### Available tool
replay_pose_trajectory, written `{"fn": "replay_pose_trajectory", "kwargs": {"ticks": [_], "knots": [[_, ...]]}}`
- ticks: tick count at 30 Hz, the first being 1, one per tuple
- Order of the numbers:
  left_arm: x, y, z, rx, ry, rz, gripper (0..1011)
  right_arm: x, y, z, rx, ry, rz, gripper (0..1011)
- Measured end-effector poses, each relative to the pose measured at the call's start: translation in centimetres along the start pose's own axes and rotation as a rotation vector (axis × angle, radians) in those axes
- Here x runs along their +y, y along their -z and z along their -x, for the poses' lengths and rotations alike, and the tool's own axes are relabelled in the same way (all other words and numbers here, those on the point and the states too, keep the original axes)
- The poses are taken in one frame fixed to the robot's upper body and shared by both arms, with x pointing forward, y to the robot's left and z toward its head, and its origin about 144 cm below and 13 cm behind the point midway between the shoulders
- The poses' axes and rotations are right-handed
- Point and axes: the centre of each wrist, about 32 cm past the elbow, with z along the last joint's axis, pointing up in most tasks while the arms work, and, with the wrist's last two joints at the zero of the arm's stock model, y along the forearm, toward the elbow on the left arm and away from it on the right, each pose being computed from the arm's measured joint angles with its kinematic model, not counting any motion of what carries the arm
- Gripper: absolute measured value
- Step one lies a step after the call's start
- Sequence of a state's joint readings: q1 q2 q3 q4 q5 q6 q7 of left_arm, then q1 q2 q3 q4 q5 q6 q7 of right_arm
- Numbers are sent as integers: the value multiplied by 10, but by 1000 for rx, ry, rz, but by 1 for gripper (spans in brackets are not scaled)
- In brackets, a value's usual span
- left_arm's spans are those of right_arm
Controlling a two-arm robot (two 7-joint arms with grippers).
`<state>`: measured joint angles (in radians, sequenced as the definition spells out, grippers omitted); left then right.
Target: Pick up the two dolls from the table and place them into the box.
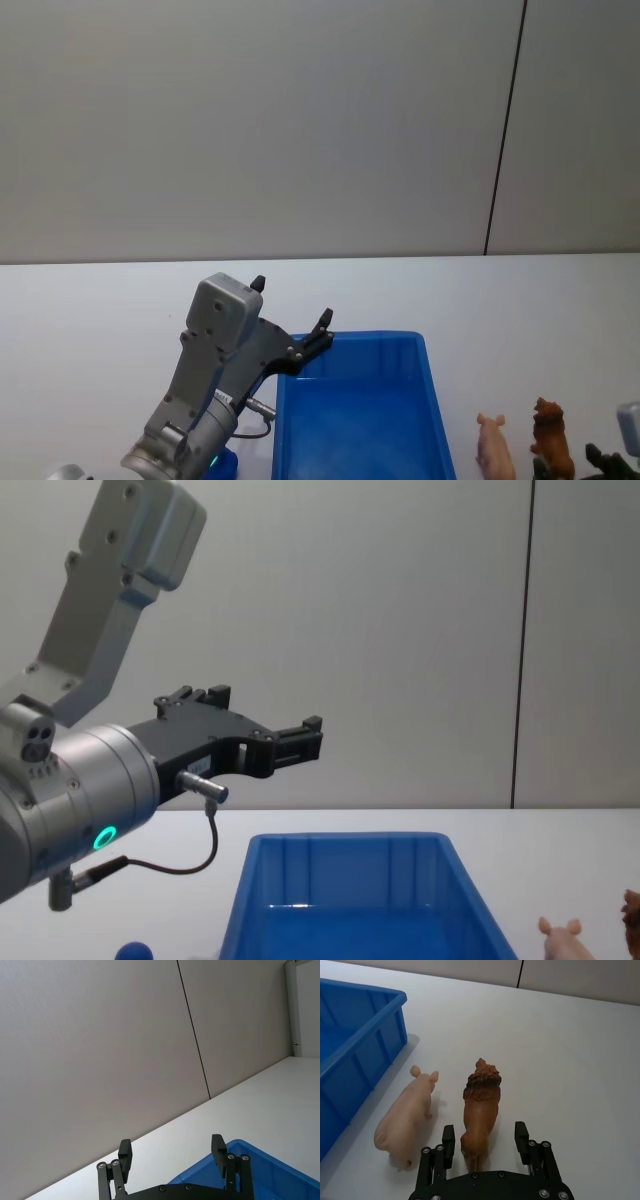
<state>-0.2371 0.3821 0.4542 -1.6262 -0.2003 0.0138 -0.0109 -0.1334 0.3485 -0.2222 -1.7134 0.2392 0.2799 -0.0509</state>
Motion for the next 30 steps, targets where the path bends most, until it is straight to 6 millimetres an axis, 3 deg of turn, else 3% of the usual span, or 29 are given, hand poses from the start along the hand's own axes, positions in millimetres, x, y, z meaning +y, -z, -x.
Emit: {"fn": "replay_pose_trajectory", "kwargs": {"ticks": [15, 30], "knots": [[0, 0, 0, 0, 0, 0, 1001, -3, 7, 5, -13, 16, 4, 298], [0, 0, 0, 0, 0, 0, 1001, -9, -4, 10, -47, -7, -101, 281]]}}
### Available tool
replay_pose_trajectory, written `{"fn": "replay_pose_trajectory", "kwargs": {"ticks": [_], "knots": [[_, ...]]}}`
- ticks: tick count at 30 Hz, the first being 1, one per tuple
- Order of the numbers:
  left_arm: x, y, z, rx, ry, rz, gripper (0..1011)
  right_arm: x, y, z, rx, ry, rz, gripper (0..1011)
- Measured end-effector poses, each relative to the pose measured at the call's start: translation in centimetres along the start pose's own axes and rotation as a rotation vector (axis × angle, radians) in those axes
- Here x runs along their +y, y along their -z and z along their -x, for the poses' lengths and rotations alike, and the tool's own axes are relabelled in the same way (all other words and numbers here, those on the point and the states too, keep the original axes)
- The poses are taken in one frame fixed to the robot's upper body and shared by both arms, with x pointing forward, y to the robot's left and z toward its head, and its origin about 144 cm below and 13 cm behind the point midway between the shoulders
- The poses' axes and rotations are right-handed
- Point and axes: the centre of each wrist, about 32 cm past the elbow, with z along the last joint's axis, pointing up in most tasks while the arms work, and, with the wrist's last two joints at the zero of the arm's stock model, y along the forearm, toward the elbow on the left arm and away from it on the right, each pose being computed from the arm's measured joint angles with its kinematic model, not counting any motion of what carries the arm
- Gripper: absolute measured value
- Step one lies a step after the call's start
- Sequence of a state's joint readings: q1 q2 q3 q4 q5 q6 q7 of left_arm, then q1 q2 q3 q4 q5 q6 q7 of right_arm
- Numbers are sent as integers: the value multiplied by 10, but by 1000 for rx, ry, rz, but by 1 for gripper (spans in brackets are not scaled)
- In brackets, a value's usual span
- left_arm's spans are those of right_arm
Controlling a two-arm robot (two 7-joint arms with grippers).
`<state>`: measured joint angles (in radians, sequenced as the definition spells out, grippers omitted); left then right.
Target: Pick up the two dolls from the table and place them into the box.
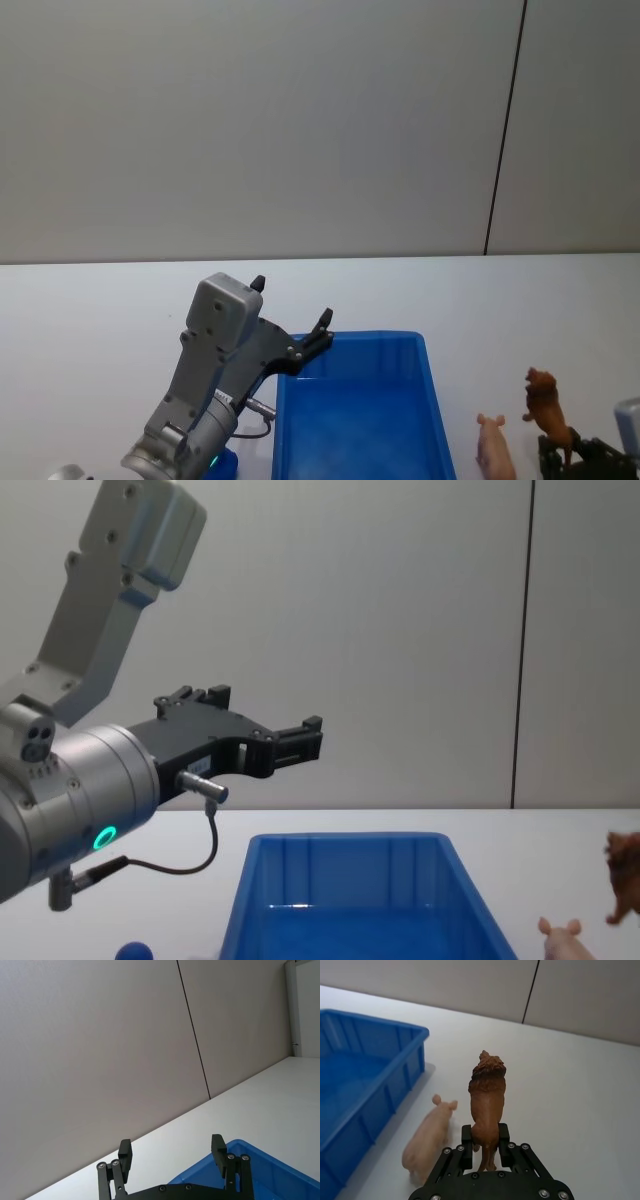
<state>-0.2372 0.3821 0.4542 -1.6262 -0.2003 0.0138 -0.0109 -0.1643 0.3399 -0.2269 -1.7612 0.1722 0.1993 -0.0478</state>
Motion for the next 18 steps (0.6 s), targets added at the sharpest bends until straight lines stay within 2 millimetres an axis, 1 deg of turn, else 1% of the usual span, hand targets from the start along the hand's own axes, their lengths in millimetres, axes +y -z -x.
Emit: {"fn": "replay_pose_trajectory", "kwargs": {"ticks": [12, 18], "knots": [[0, 0, 0, 0, 0, 0, 1001, 4, -19, 1, -23, -96, -113, 281], [0, 0, 0, 0, 0, 0, 1001, 14, -29, 5, -22, -186, -155, 281]]}}
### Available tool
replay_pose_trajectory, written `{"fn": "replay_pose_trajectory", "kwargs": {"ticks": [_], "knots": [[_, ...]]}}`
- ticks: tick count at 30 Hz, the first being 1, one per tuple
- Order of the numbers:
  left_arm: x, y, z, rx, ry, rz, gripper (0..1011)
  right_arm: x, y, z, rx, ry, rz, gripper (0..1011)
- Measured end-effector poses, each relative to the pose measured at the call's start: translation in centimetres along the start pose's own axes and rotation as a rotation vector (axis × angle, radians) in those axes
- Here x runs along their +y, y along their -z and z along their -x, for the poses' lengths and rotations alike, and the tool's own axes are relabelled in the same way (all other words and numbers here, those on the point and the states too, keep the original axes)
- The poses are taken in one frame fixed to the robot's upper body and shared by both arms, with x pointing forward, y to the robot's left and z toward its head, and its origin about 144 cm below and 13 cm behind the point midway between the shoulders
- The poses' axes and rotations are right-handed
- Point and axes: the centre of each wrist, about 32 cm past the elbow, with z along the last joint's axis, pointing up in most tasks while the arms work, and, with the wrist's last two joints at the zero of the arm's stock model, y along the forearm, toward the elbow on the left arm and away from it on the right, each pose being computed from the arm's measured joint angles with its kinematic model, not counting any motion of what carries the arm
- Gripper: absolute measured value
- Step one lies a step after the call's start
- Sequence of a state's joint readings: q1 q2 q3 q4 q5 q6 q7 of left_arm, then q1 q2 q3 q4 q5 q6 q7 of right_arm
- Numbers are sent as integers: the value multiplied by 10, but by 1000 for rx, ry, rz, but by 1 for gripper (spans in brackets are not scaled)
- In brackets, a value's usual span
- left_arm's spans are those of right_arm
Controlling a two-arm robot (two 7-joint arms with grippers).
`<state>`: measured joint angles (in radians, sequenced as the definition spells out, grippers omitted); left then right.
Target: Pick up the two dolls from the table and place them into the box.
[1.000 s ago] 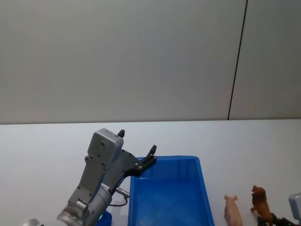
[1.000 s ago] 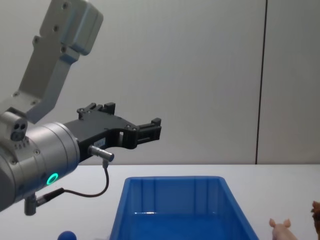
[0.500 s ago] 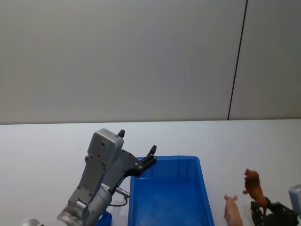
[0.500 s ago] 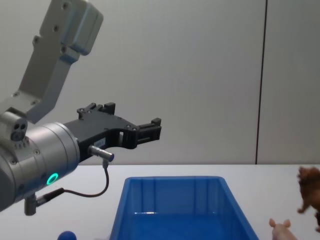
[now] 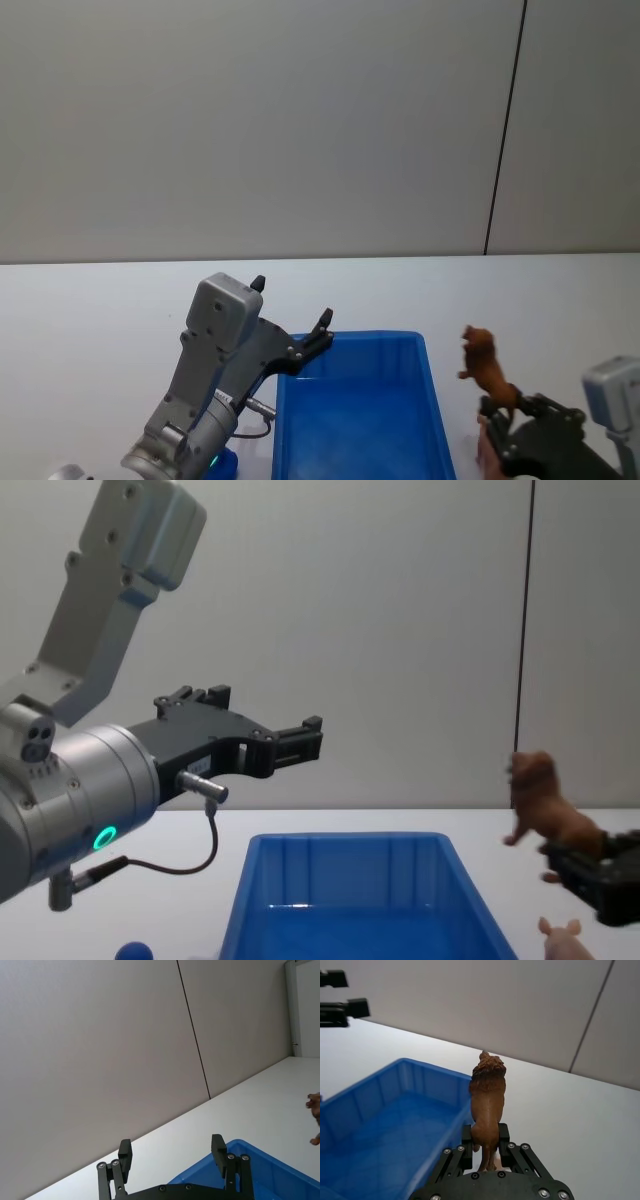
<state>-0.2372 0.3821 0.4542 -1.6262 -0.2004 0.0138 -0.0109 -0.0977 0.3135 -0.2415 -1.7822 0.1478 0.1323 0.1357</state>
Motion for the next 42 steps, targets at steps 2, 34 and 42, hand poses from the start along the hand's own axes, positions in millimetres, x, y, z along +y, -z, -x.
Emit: {"fn": "replay_pose_trajectory", "kwargs": {"ticks": [2, 34, 42], "knots": [[0, 0, 0, 0, 0, 0, 1001, 3, -2, 1, 2, -20, -6, 281], [0, 0, 0, 0, 0, 0, 1001, 67, -15, 13, 74, -234, 3, 788], [0, 0, 0, 0, 0, 0, 1001, 62, -15, 11, 83, -173, 4, 999]]}}
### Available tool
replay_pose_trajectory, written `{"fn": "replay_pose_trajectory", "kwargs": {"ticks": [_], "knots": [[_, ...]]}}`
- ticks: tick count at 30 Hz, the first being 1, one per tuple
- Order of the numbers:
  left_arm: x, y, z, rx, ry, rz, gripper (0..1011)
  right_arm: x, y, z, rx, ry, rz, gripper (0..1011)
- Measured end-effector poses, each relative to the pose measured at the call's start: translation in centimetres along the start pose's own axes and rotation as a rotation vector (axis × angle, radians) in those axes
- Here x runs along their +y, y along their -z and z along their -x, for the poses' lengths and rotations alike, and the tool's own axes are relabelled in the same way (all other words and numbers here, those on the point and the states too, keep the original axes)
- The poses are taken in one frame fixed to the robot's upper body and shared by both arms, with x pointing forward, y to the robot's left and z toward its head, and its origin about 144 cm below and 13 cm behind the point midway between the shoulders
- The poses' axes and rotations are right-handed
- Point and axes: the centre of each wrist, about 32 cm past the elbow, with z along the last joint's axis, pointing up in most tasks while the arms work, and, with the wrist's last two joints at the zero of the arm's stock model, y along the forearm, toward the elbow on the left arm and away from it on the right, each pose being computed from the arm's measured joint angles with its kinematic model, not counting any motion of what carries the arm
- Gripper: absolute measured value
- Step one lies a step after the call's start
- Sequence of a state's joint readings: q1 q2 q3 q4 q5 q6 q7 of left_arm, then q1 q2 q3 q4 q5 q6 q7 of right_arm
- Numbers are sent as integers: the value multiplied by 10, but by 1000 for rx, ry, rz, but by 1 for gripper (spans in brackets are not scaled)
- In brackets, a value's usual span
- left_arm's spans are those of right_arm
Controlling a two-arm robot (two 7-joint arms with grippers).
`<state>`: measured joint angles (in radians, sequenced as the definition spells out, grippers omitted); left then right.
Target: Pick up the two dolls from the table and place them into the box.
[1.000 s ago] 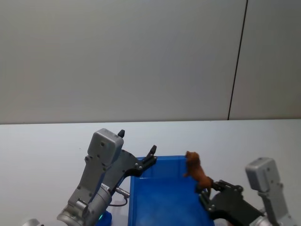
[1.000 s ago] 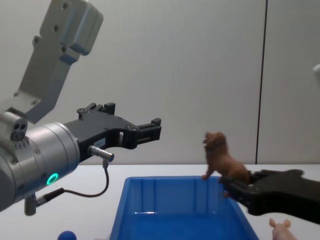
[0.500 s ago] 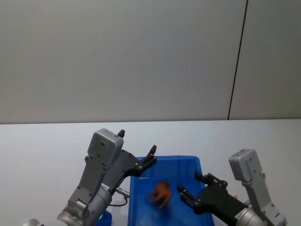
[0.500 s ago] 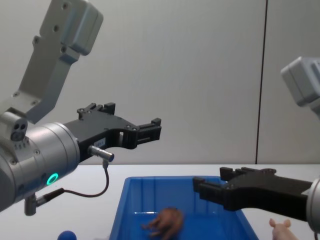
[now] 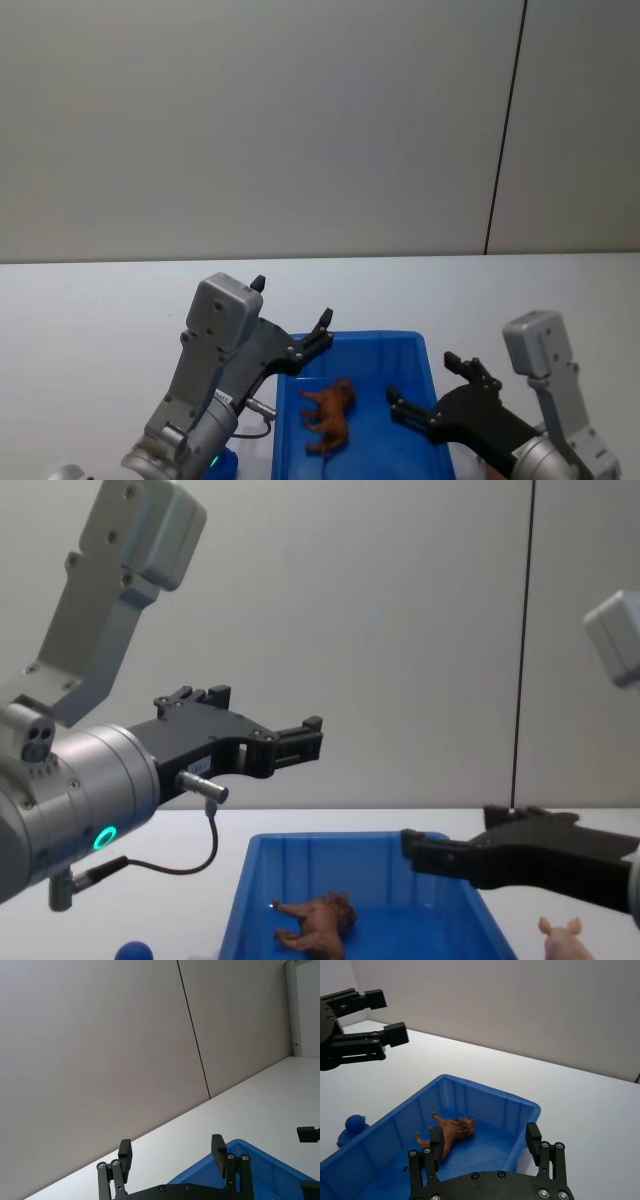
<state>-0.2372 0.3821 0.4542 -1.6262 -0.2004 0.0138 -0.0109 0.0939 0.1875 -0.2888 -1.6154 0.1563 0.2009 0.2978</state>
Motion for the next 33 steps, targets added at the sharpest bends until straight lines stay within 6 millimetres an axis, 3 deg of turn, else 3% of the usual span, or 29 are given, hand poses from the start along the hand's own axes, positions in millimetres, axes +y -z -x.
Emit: {"fn": "replay_pose_trajectory", "kwargs": {"ticks": [33], "knots": [[0, 0, 0, 0, 0, 0, 1001, -54, 18, 14, -2, 251, 81, 1001]]}}
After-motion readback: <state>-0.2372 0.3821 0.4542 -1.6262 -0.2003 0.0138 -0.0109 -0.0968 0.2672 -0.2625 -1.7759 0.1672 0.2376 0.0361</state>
